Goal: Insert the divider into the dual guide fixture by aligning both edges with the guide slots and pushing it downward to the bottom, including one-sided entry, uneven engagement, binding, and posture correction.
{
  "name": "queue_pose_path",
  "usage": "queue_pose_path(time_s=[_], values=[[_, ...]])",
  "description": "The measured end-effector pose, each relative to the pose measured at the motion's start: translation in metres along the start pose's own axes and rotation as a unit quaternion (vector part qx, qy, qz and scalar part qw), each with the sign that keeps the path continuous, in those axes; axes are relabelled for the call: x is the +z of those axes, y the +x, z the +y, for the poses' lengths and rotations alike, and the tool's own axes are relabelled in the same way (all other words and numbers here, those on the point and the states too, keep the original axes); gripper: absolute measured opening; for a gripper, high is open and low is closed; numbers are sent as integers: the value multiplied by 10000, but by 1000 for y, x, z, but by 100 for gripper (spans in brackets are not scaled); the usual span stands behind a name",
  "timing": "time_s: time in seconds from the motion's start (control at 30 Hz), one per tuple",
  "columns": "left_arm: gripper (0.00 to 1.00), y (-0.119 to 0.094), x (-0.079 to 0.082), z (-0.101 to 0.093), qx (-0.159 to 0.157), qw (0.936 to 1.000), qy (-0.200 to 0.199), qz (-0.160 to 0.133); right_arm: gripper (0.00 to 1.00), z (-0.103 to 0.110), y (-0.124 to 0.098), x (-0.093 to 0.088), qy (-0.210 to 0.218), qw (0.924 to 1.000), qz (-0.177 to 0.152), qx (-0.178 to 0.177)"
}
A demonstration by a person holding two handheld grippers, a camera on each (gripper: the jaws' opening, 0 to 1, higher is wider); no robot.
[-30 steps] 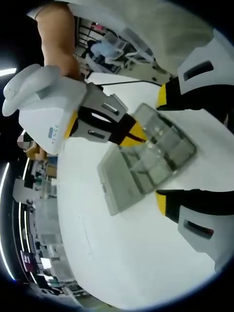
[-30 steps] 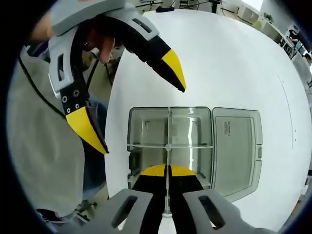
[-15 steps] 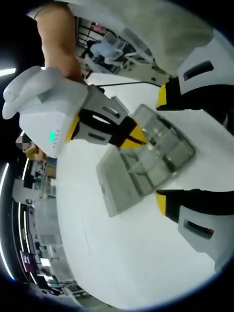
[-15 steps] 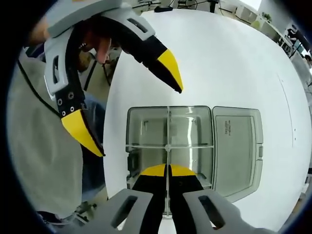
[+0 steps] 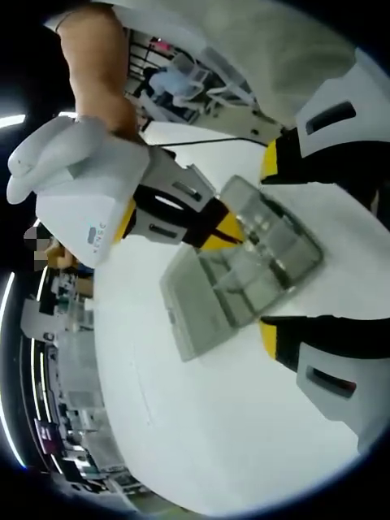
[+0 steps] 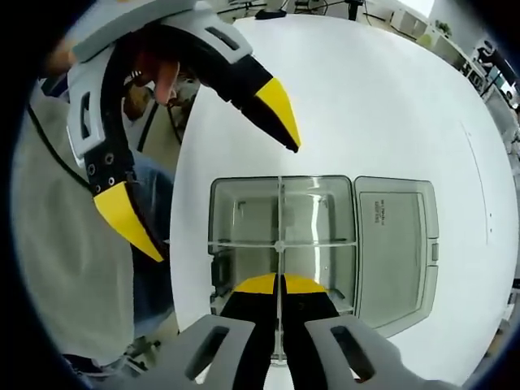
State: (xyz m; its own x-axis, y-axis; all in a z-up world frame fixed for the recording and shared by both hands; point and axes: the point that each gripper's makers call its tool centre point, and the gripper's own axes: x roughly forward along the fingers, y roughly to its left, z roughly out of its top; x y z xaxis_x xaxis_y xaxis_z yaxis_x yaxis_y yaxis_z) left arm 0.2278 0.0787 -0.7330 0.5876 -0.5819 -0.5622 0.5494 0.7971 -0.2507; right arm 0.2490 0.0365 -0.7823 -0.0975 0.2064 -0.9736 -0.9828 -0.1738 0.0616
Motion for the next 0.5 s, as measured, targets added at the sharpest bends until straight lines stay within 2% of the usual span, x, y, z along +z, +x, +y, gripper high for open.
queue_pose_path(time_s=[0.5], values=[[63,-5,-4,-4,8,10000,-21,7,0,0,1,-1,16,10000,6,-61]])
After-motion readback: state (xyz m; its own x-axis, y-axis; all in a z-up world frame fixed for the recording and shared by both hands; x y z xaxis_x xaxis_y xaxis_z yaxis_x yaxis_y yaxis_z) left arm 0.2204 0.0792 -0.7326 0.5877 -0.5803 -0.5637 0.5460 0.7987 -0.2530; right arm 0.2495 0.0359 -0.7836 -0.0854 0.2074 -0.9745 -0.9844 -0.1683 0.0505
